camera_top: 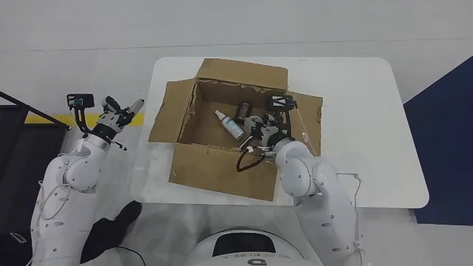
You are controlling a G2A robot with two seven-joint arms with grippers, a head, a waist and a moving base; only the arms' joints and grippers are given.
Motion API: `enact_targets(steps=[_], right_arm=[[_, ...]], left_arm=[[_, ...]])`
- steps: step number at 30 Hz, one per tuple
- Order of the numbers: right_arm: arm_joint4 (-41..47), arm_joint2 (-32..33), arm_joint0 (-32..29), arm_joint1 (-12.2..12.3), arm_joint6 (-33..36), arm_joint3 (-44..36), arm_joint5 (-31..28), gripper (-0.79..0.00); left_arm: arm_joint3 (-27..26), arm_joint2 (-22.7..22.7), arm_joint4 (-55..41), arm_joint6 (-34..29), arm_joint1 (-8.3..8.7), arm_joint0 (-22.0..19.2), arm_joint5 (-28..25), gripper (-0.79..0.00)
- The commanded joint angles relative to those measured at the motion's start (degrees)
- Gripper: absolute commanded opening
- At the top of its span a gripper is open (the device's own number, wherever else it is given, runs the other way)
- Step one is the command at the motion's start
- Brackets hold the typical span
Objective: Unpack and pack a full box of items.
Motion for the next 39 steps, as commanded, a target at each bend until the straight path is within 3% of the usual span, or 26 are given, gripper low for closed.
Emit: enact_targets(steps=[1, 9, 13, 15, 21, 25, 28, 33, 39], right_arm=[[-1.2, -1.4, 1.3, -0.2, -1.0, 2.0, 2.3, -0.785], [-6.8, -5.8, 7.2, -1.4, -4.5, 11.4, 13.2, -0.785], [-8.0, -7.2, 9.4, -2.1, -5.1, 14.0, 16.8, -0.702], [-7.7, -7.7, 10.1, -2.3, -5.2, 14.8, 17.7, -0.603], [-8.2, -9.2, 11.5, -2.9, -5.7, 16.8, 19.1, -0.517], [-8.5, -9.8, 12.0, -3.3, -6.0, 17.4, 19.8, -0.357], [-8.8, -9.9, 11.9, -3.4, -6.5, 16.9, 20.3, -0.018], [-9.9, -9.3, 10.9, -3.5, -7.8, 14.0, 20.5, 0.0], [-3.2, -4.0, 2.2, -2.5, -12.6, -3.9, 15.0, 0.0]], left_arm=[[0.0, 0.0, 0.0, 0.0, 0.0, 0.0, 0.0, 0.0], [0.0, 0.0, 0.0, 0.0, 0.0, 0.0, 0.0, 0.0], [0.0, 0.0, 0.0, 0.0, 0.0, 0.0, 0.0, 0.0], [0.0, 0.0, 0.0, 0.0, 0.0, 0.0, 0.0, 0.0], [0.0, 0.0, 0.0, 0.0, 0.0, 0.0, 0.0, 0.0], [0.0, 0.0, 0.0, 0.0, 0.0, 0.0, 0.0, 0.0], [0.0, 0.0, 0.0, 0.0, 0.0, 0.0, 0.0, 0.0], [0.0, 0.0, 0.0, 0.0, 0.0, 0.0, 0.0, 0.0], [0.0, 0.0, 0.0, 0.0, 0.0, 0.0, 0.0, 0.0]])
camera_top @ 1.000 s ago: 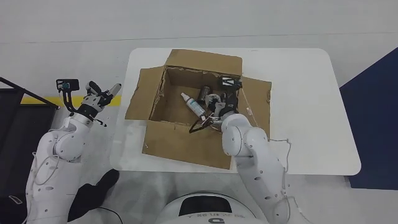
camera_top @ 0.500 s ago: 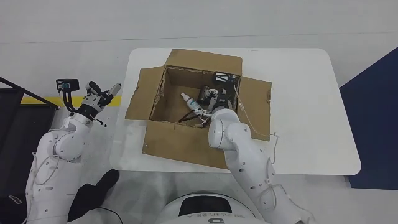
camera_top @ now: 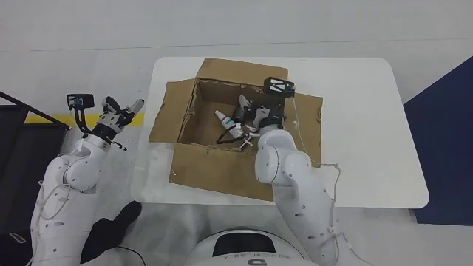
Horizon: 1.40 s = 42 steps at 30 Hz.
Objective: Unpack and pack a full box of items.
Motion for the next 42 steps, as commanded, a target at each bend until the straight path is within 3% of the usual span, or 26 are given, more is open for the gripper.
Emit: enact_targets(steps=[1, 7, 14, 22, 33, 42], right_arm=[[4.0, 3.5, -4.3, 0.5, -2.1, -7.5, -2.4, 0.0], [21.2, 17.8, -14.6, 1.3, -8.4, -18.3, -8.6, 0.0], [36.7, 31.9, -16.3, 1.6, -10.1, -11.8, -10.3, 0.0], [34.3, 33.5, -9.7, 2.9, 0.9, -2.4, -8.8, 0.0], [64.1, 46.2, -2.0, 4.2, 17.7, 6.1, -10.6, 0.0], [74.8, 49.2, -0.9, 5.8, 27.2, 7.7, -13.2, 0.0]], left_arm=[[0.0, 0.0, 0.0, 0.0, 0.0, 0.0, 0.0, 0.0], [0.0, 0.0, 0.0, 0.0, 0.0, 0.0, 0.0, 0.0], [0.0, 0.0, 0.0, 0.0, 0.0, 0.0, 0.0, 0.0], [0.0, 0.0, 0.0, 0.0, 0.0, 0.0, 0.0, 0.0], [0.0, 0.0, 0.0, 0.0, 0.0, 0.0, 0.0, 0.0], [0.0, 0.0, 0.0, 0.0, 0.0, 0.0, 0.0, 0.0]])
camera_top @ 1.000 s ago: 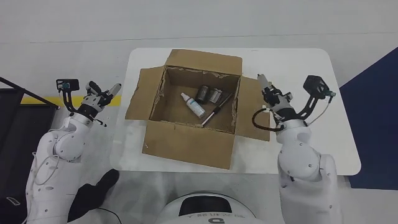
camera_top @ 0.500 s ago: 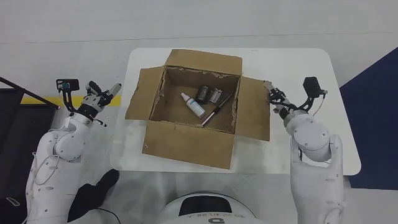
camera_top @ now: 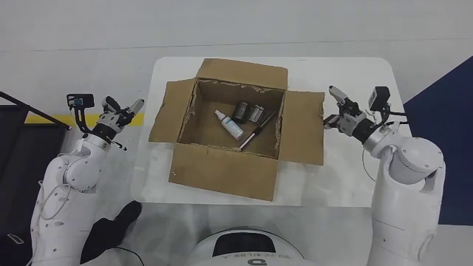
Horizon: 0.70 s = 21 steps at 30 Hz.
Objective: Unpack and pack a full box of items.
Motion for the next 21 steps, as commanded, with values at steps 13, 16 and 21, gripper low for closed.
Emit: enact_targets(steps=[13, 16, 21], right_arm=[[10.3, -2.9, -4.2, 1.1, -0.7, -8.6, -4.4, 0.0], [10.8, -6.7, -5.1, 1.0, -4.2, -10.8, -5.0, -0.062], [4.9, -14.5, -5.0, 1.1, -10.0, -13.4, -4.3, -0.058]], left_arm=[[0.0, 0.0, 0.0, 0.0, 0.0, 0.0, 0.0, 0.0], [0.0, 0.0, 0.0, 0.0, 0.0, 0.0, 0.0, 0.0], [0.0, 0.0, 0.0, 0.0, 0.0, 0.0, 0.0, 0.0]])
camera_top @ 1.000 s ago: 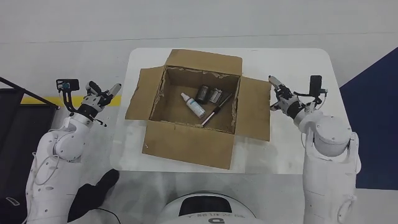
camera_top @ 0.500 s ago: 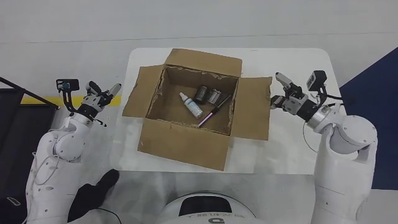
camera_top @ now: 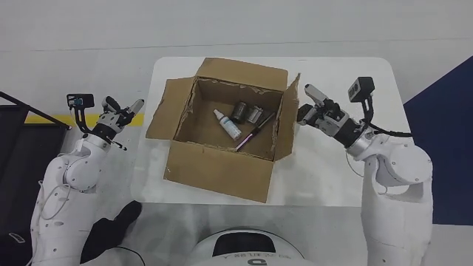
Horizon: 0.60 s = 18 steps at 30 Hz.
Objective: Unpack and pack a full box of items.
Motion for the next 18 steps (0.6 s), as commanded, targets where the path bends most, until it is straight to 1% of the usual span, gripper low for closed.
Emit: enact_targets(steps=[1, 2, 3, 5, 6, 7, 8, 11, 12, 15, 18], right_arm=[[-3.9, -3.3, 0.2, 0.1, -3.3, -1.0, 0.3, -0.468], [-6.4, -4.6, -0.1, 0.1, -6.1, -1.7, 0.5, -0.557], [-8.0, -5.9, -0.6, 0.0, -8.9, -2.6, 0.6, -0.449], [-11.2, -8.5, -2.1, 0.0, -12.9, -4.5, -1.6, -0.345], [-12.7, -9.5, -3.1, 0.0, -14.1, -5.3, -2.6, -0.228], [-14.3, -10.8, -3.9, 0.1, -14.1, -6.0, -3.7, -0.049], [-15.9, -11.6, -4.5, 0.3, -14.0, -6.3, -4.3, 0.0], [-21.3, -14.6, -5.1, 0.6, -14.4, -6.8, -4.1, 0.0], [-22.5, -15.7, -5.0, 0.7, -14.2, -6.6, -3.8, 0.0], [-23.5, -17.8, -3.4, 0.8, -13.7, -5.1, -1.6, 0.0], [-25.3, -19.1, -1.9, 1.0, -13.8, -4.1, 0.4, 0.0]], left_arm=[[0.0, 0.0, 0.0, 0.0, 0.0, 0.0, 0.0, 0.0], [0.1, -0.2, 0.7, 0.5, 0.0, 0.0, 1.1, 0.0], [0.1, -0.3, 2.0, 1.4, 0.0, 0.1, 2.5, 0.0], [0.7, -0.1, 4.8, 3.7, -0.09, 0.1, 5.4, 0.0], [1.2, 0.1, 5.7, 4.7, -0.15, 0.0, 6.6, 0.0], [1.9, 0.3, 6.9, 5.4, -0.19, -0.3, 7.9, 0.0], [2.6, 0.6, 7.9, 6.0, -0.24, -0.7, 9.0, 0.0], [4.9, 2.3, 12.5, 7.0, -0.36, -2.3, 12.4, 0.0], [5.8, 3.2, 13.7, 6.8, -0.42, -2.8, 12.7, 0.0], [8.3, 5.6, 17.0, 3.8, -0.41, -4.7, 12.1, 0.0], [9.9, 7.9, 21.8, 2.4, -0.32, -6.2, 10.9, 0.0]])
